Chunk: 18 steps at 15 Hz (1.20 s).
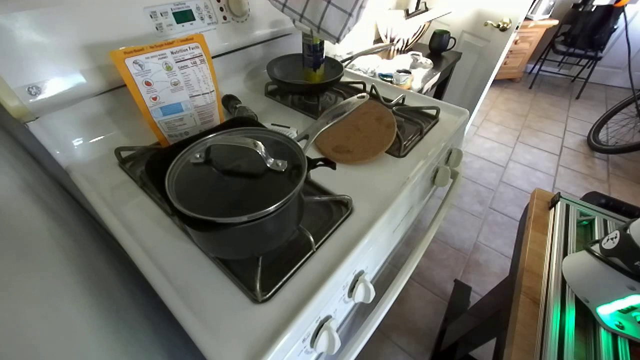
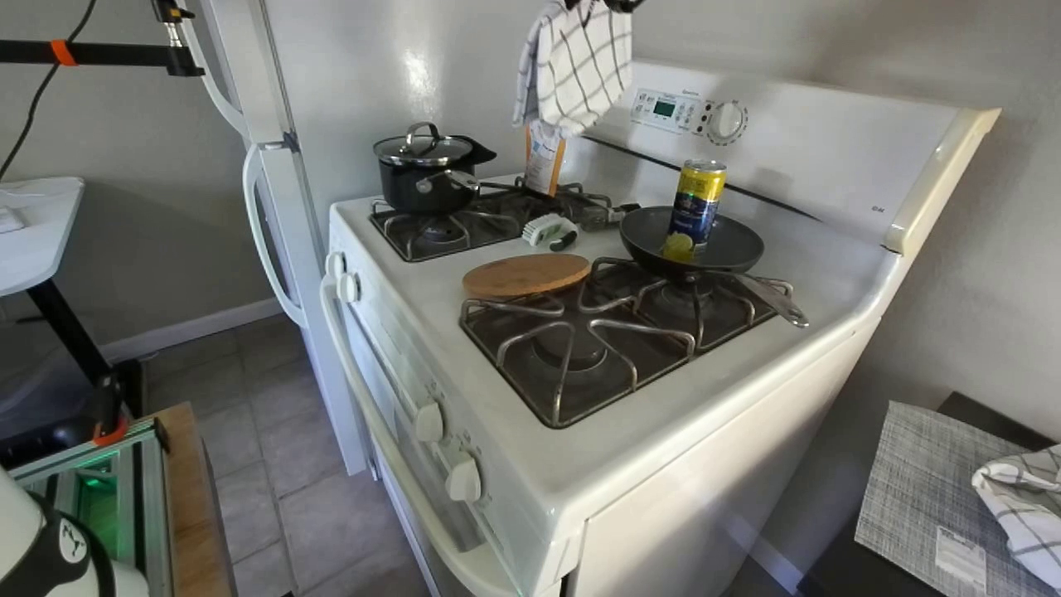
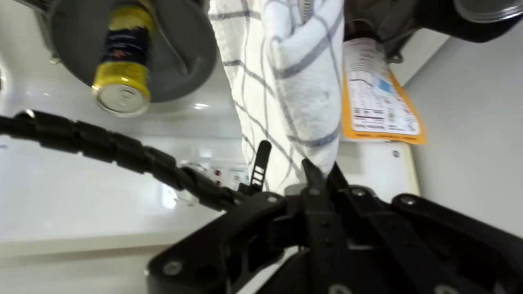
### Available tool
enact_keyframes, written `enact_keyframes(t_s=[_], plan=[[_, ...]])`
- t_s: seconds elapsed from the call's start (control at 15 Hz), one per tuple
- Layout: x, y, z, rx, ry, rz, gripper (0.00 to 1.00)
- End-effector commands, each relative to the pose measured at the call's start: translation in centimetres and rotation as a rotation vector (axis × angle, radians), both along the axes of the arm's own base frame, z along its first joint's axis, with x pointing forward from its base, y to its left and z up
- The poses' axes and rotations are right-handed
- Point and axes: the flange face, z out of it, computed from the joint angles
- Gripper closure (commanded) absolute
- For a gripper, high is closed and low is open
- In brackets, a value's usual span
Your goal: Put the white towel on top of the pot
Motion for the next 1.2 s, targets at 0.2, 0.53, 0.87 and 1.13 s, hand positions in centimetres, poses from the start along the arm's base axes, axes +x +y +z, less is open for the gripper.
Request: enact_keyframes(t_s=[0.2,0.53,0.87,1.13], plan=[[-3.2,11.2,4.5,0.184,0.024,0.326,0.98],[-3.0,11.6,4.3,0.169,0.026,0.308,0.94],[-1.9,14.3,2.8,0.204,0.046,0.330,0.99],[-1.0,20.1,1.0,0.266,0.115,0.416,0.98]])
